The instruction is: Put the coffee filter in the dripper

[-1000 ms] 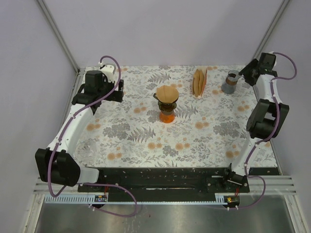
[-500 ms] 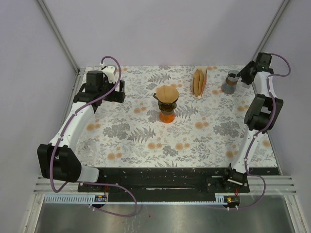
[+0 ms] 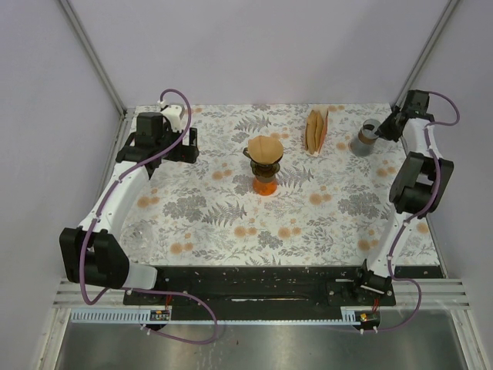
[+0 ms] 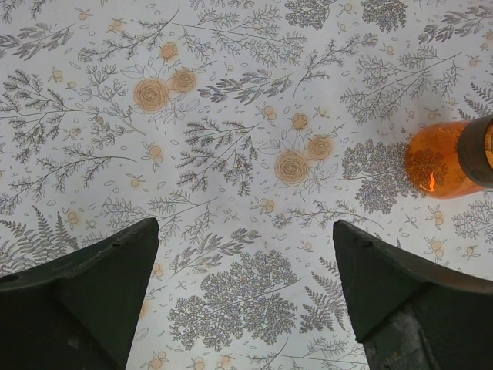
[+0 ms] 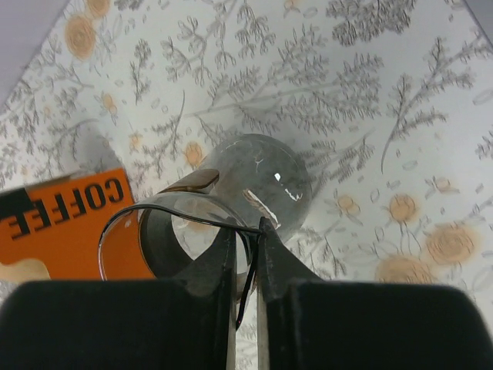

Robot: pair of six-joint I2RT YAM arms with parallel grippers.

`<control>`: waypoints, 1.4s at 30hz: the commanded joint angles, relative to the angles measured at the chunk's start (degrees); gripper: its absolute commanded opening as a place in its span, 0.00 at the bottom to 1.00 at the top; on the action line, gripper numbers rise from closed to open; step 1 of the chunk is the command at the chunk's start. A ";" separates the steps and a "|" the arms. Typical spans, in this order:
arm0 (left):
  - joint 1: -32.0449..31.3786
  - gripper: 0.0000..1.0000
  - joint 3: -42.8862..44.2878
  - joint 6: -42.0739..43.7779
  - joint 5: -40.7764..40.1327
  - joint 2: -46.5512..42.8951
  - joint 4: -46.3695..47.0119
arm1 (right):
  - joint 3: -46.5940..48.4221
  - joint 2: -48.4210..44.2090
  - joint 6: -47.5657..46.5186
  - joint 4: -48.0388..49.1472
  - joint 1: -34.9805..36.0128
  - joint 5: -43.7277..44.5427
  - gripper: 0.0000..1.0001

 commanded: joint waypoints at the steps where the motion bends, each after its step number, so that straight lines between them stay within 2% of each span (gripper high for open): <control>1: 0.43 0.99 1.02 -0.57 2.12 -0.69 1.51 | -6.98 -13.12 -3.27 2.36 0.42 0.78 0.00; 7: 0.87 0.99 0.93 -0.57 3.00 -1.74 1.16 | -21.49 -26.74 -4.05 4.22 4.27 2.62 0.00; 15: 1.92 0.99 0.76 -0.93 5.29 -2.71 0.46 | -31.70 -41.95 -5.47 -0.96 17.10 6.40 0.00; 20: 2.45 0.99 0.49 -1.19 6.52 -2.71 0.46 | -38.46 -48.38 -4.33 -3.68 26.86 6.05 0.00; 29: 3.33 0.99 0.49 -1.19 7.75 -2.36 0.19 | -47.69 -53.22 1.64 -5.19 41.62 5.35 0.00; 34: 3.68 0.99 0.40 -1.19 8.28 -2.10 0.19 | -53.14 -53.93 7.44 0.43 49.72 5.53 0.00; 42: 4.30 0.99 0.49 -2.77 8.89 -2.18 -0.07 | -50.87 -50.06 10.53 -0.26 58.51 10.88 0.00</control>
